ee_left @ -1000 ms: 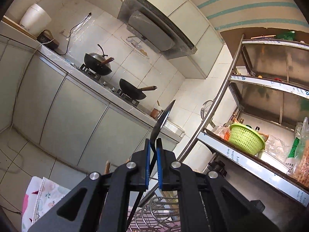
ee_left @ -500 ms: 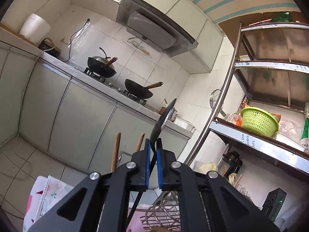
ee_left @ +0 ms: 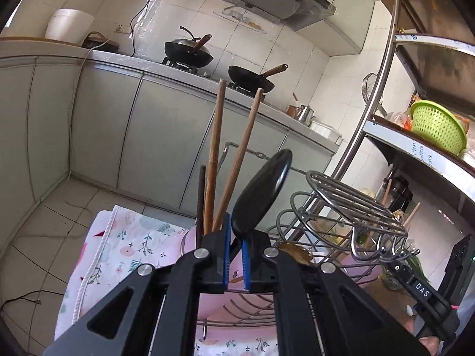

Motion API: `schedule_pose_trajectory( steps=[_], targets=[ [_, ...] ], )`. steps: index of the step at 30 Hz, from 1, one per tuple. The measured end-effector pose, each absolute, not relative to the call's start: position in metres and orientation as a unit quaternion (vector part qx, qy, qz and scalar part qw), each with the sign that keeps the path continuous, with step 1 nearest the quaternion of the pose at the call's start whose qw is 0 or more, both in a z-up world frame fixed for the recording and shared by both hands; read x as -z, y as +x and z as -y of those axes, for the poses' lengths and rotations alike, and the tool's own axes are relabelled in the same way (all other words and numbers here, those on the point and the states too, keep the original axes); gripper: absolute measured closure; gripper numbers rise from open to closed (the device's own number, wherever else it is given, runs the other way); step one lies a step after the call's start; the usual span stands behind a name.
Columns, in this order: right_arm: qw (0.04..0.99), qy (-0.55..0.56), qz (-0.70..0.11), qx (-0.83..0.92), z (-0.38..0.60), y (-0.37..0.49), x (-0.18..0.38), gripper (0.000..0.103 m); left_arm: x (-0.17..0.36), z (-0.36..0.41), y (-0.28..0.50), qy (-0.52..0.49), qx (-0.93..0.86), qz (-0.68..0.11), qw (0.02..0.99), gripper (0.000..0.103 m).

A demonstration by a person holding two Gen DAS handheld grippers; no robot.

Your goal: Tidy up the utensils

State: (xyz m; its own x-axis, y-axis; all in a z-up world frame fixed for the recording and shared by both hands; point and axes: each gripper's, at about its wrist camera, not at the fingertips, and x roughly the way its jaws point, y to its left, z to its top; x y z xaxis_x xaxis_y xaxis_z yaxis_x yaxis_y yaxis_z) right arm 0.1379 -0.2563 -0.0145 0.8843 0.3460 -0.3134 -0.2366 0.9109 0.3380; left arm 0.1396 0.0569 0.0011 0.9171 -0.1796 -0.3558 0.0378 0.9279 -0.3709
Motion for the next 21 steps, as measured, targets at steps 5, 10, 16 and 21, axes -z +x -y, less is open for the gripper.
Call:
schedule_pose_trajectory(
  steps=[5,10,16,21],
  targets=[
    [0.958,0.129,-0.210,-0.148,0.250,0.134,0.007,0.099,-0.003,-0.042,0.136,-0.137,0.029,-0.221,0.965,0.096],
    [0.947,0.127,-0.247,-0.164,0.247,0.133,0.010,0.092,-0.009,-0.035,0.129,-0.126,0.019,-0.229,0.965,0.080],
    [0.948,0.109,-0.248,-0.168,0.243,0.116,0.004,0.064,-0.013,-0.032,0.119,-0.113,-0.001,-0.239,0.964,0.076],
    [0.948,0.103,-0.252,-0.163,0.242,0.100,0.005,0.064,-0.015,-0.030,0.108,-0.111,-0.006,-0.251,0.962,0.068]
  ],
)
